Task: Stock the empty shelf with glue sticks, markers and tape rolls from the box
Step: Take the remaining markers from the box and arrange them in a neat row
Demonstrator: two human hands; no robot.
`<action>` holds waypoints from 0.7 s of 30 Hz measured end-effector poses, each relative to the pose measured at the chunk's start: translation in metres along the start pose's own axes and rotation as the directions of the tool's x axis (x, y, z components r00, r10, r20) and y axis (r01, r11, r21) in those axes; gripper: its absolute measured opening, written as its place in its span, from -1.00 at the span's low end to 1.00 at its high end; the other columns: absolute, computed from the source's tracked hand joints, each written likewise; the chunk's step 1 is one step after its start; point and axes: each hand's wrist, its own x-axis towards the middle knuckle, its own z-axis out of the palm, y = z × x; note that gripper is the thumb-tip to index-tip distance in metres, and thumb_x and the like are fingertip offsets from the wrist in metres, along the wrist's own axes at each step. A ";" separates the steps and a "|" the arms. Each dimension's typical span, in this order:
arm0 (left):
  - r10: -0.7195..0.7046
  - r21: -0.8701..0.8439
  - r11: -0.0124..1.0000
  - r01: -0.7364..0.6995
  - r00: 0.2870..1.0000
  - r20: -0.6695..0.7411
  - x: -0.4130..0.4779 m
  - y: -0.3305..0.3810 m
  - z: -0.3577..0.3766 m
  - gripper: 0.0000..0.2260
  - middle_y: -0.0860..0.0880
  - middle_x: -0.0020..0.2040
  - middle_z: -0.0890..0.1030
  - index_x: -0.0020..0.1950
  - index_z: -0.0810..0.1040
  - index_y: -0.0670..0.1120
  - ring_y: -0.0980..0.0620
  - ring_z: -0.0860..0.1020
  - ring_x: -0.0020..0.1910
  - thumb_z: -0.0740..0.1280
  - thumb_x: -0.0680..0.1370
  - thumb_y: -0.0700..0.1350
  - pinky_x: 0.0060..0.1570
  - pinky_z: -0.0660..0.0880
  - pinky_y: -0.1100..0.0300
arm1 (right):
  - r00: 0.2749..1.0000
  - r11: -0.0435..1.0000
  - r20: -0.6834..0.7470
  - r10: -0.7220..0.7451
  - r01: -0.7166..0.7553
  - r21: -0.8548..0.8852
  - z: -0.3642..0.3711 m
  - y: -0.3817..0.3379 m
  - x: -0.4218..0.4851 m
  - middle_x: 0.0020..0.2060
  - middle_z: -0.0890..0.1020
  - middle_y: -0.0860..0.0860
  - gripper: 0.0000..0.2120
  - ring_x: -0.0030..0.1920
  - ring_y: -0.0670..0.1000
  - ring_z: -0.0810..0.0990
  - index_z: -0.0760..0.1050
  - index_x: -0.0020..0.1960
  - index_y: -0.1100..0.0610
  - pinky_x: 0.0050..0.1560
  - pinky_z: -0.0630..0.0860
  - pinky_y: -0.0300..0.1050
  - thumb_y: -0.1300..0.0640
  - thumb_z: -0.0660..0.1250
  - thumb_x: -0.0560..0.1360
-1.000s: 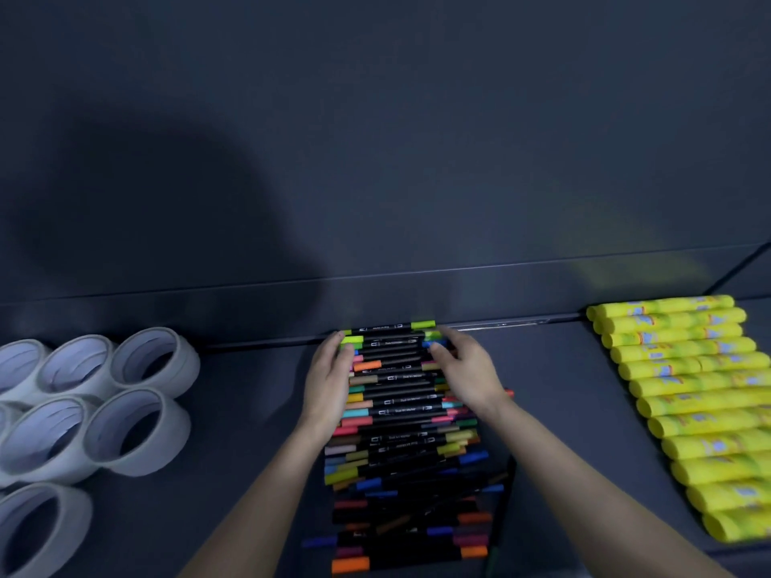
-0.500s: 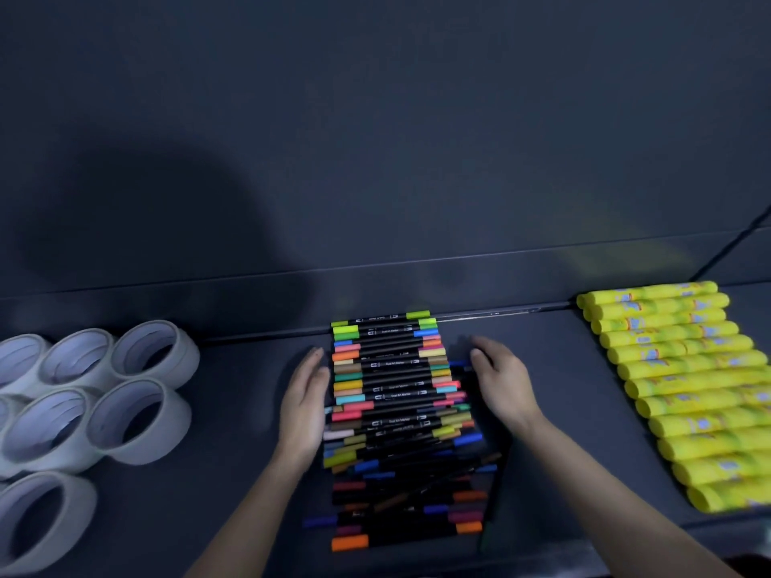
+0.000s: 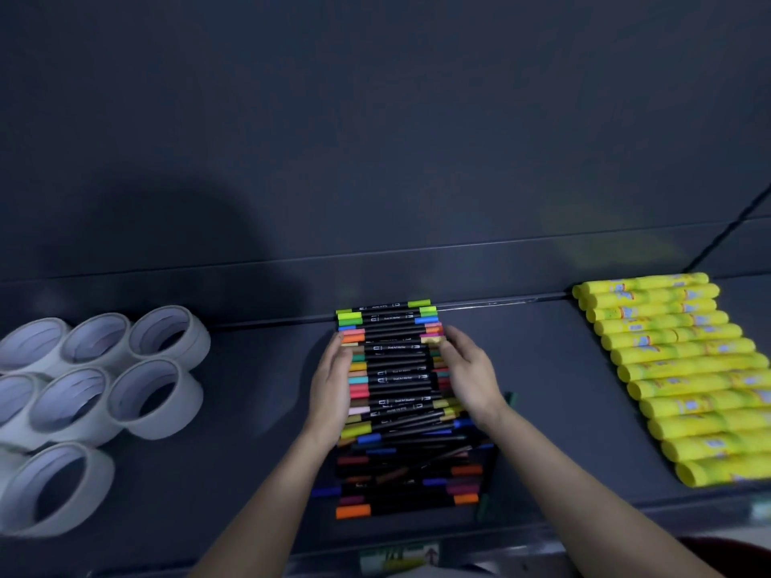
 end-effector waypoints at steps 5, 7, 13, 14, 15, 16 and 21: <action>-0.002 0.005 1.000 0.002 1.000 -0.001 -0.001 0.001 0.007 -0.60 0.08 0.49 0.28 0.51 0.26 -0.04 0.16 0.23 0.45 0.07 0.66 -0.05 0.36 0.12 0.28 | 1.000 0.998 0.013 -0.002 0.001 0.061 0.007 -0.003 -0.004 0.24 0.56 -0.07 -0.64 0.29 -0.07 0.48 0.42 0.39 0.07 0.39 0.35 -0.08 0.19 0.13 0.61; 0.002 -0.001 1.000 -0.002 1.000 0.020 -0.001 0.001 0.004 -0.59 0.08 0.49 0.28 0.51 0.24 -0.03 0.15 0.23 0.46 0.07 0.65 -0.02 0.40 0.13 0.23 | 1.000 0.998 0.017 -0.012 0.011 0.057 0.003 -0.006 -0.006 0.16 0.57 -0.15 -0.67 0.23 -0.10 0.50 0.43 0.36 0.06 0.26 0.41 -0.26 0.19 0.13 0.62; 0.037 0.104 0.993 -0.050 0.992 0.121 -0.011 -0.008 -0.027 -0.53 0.12 0.50 0.24 0.52 0.22 0.02 0.18 0.20 0.47 0.23 0.61 -0.07 0.49 0.12 0.09 | 0.980 0.946 0.080 -0.180 0.195 -0.260 -0.036 0.005 -0.015 0.25 0.53 0.01 -0.69 0.38 -0.02 0.38 0.48 0.32 0.20 0.28 0.13 -0.44 0.24 0.19 0.60; 0.034 0.124 0.991 -0.052 0.989 0.142 -0.015 -0.015 -0.034 -0.51 0.14 0.50 0.23 0.52 0.21 0.04 0.19 0.19 0.47 0.26 0.60 -0.06 0.49 0.12 0.08 | 0.977 0.918 0.105 -0.187 0.212 -0.334 -0.046 0.012 -0.016 0.30 0.51 0.03 -0.70 0.42 0.00 0.34 0.49 0.31 0.20 0.31 0.09 -0.43 0.23 0.23 0.59; 0.028 0.135 0.990 -0.049 0.988 0.154 -0.021 -0.021 -0.040 -0.50 0.16 0.50 0.23 0.51 0.22 0.06 0.19 0.19 0.47 0.28 0.59 -0.05 0.49 0.12 0.07 | 0.979 0.896 0.118 -0.166 0.200 -0.396 -0.056 0.019 -0.019 0.34 0.48 0.05 -0.68 0.45 0.01 0.29 0.50 0.31 0.18 0.35 0.07 -0.38 0.20 0.28 0.57; 0.022 0.140 0.989 -0.044 0.988 0.155 -0.027 -0.027 -0.044 -0.50 0.17 0.50 0.22 0.51 0.23 0.07 0.20 0.19 0.47 0.29 0.59 -0.06 0.49 0.13 0.05 | 0.982 0.877 0.124 -0.141 0.182 -0.445 -0.064 0.025 -0.021 0.37 0.45 0.05 -0.65 0.47 0.02 0.25 0.49 0.32 0.16 0.38 0.06 -0.31 0.17 0.32 0.55; 0.066 0.169 0.981 -0.094 0.984 0.166 -0.045 -0.041 -0.042 -0.53 0.18 0.49 0.21 0.43 0.26 0.15 0.20 0.20 0.47 0.32 0.58 -0.08 0.49 0.15 0.01 | 0.970 0.857 0.237 -0.054 0.167 -0.488 -0.083 0.036 -0.034 0.39 0.41 0.03 -0.55 0.46 -0.01 0.24 0.50 0.31 0.09 0.35 0.08 -0.32 0.15 0.46 0.44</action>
